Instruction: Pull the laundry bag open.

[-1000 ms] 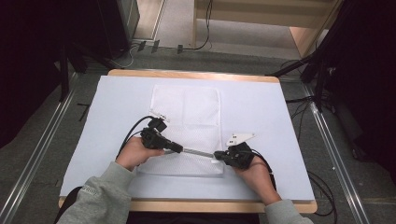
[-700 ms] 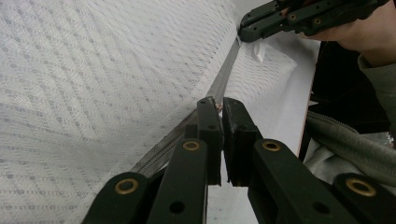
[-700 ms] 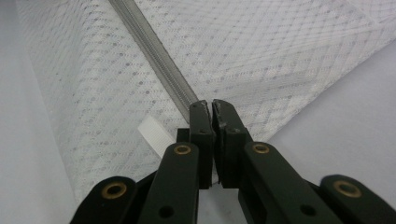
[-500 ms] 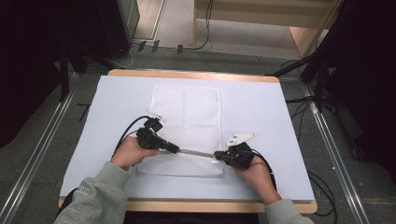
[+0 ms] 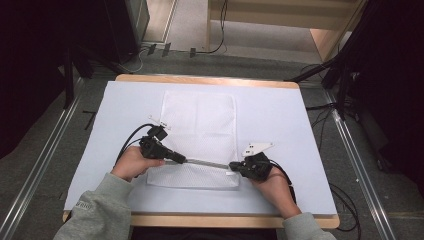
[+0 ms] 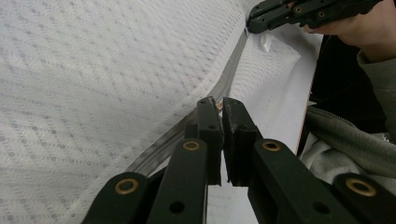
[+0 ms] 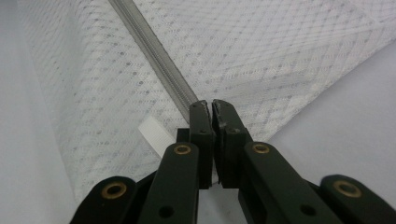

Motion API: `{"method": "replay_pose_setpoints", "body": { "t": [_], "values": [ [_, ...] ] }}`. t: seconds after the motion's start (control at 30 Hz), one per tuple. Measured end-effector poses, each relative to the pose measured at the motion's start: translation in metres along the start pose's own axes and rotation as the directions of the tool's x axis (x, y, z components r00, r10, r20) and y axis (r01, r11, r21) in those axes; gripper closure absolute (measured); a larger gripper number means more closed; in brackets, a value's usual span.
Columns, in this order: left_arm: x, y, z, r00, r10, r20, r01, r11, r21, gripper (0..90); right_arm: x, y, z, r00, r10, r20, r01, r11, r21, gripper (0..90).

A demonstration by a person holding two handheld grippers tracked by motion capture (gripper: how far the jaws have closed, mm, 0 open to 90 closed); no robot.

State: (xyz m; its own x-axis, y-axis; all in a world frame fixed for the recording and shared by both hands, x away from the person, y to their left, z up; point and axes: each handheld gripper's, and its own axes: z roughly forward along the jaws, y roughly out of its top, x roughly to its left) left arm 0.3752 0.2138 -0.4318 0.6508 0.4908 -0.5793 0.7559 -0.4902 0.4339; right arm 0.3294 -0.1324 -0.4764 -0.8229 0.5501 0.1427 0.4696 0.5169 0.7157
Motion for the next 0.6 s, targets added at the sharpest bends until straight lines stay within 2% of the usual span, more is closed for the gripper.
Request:
{"method": "replay_pose_setpoints", "body": {
  "t": [0.6],
  "values": [
    [0.013, -0.017, -0.022, 0.9994, -0.032, -0.014, 0.032, 0.9994, -0.014, 87.7, 0.000, 0.000, 0.000, 1.0000, 0.005, -0.001, -0.005, 1.0000, -0.002, 88.6]
  ]
}}
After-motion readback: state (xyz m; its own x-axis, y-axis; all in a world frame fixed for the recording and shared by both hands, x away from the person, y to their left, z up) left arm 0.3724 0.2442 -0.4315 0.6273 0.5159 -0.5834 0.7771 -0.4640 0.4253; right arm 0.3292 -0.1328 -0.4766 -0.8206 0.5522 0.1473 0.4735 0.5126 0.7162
